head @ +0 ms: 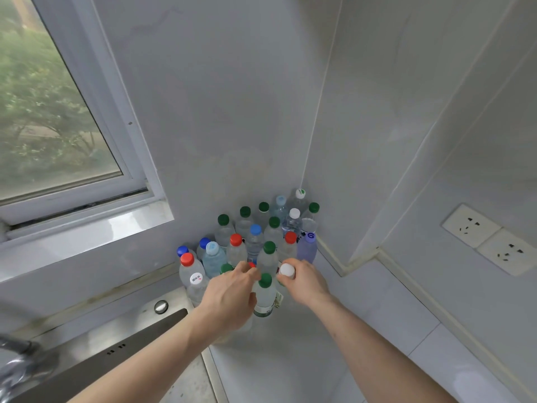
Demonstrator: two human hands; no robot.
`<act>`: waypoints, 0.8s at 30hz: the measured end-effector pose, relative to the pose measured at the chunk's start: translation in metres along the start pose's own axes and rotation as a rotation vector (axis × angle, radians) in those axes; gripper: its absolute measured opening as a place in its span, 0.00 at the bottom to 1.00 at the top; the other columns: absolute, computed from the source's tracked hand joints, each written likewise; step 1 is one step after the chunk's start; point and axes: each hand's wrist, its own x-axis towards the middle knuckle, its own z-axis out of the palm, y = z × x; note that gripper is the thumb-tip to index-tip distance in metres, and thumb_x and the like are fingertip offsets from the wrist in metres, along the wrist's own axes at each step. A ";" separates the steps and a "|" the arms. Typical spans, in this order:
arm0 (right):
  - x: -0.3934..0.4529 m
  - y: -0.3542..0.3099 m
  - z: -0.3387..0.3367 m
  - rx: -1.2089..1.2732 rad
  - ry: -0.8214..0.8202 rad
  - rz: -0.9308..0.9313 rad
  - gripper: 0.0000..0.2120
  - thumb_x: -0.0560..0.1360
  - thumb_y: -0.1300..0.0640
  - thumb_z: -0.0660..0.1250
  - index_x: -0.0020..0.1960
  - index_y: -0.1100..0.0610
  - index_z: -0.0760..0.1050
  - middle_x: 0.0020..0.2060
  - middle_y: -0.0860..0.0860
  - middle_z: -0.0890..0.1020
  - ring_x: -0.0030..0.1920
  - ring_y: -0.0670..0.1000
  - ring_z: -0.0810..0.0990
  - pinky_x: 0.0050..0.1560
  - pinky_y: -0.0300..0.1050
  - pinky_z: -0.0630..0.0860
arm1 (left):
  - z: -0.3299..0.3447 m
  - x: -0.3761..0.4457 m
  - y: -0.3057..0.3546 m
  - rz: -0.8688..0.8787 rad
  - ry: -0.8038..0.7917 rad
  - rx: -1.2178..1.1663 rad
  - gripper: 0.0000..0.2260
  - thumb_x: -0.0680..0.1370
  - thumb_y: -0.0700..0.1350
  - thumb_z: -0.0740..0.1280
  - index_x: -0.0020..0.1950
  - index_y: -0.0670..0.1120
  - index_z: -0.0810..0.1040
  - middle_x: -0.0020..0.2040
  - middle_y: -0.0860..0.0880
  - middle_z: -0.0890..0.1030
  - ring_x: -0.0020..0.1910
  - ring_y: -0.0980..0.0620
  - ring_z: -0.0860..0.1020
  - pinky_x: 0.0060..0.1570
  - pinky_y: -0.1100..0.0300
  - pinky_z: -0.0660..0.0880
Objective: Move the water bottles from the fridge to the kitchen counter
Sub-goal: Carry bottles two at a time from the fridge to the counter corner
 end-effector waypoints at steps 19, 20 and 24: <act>-0.064 -0.005 0.000 -0.086 -0.072 -0.025 0.33 0.83 0.54 0.65 0.85 0.49 0.57 0.80 0.53 0.66 0.78 0.57 0.69 0.72 0.51 0.71 | 0.014 -0.064 -0.018 -0.018 -0.091 -0.056 0.28 0.80 0.53 0.63 0.81 0.52 0.63 0.78 0.53 0.64 0.72 0.47 0.68 0.69 0.52 0.69; -0.068 -0.006 0.000 -0.080 -0.073 -0.031 0.33 0.83 0.54 0.65 0.85 0.49 0.57 0.81 0.52 0.66 0.78 0.57 0.68 0.73 0.50 0.71 | 0.014 -0.066 -0.018 -0.014 -0.095 -0.053 0.29 0.80 0.52 0.63 0.81 0.52 0.61 0.80 0.53 0.63 0.73 0.46 0.67 0.71 0.52 0.68; -0.090 -0.007 0.000 -0.042 -0.064 -0.065 0.33 0.83 0.53 0.67 0.84 0.46 0.59 0.82 0.50 0.64 0.80 0.54 0.66 0.75 0.47 0.67 | 0.013 -0.076 -0.017 0.008 -0.106 -0.065 0.31 0.80 0.52 0.63 0.83 0.52 0.58 0.83 0.52 0.59 0.78 0.46 0.62 0.76 0.52 0.62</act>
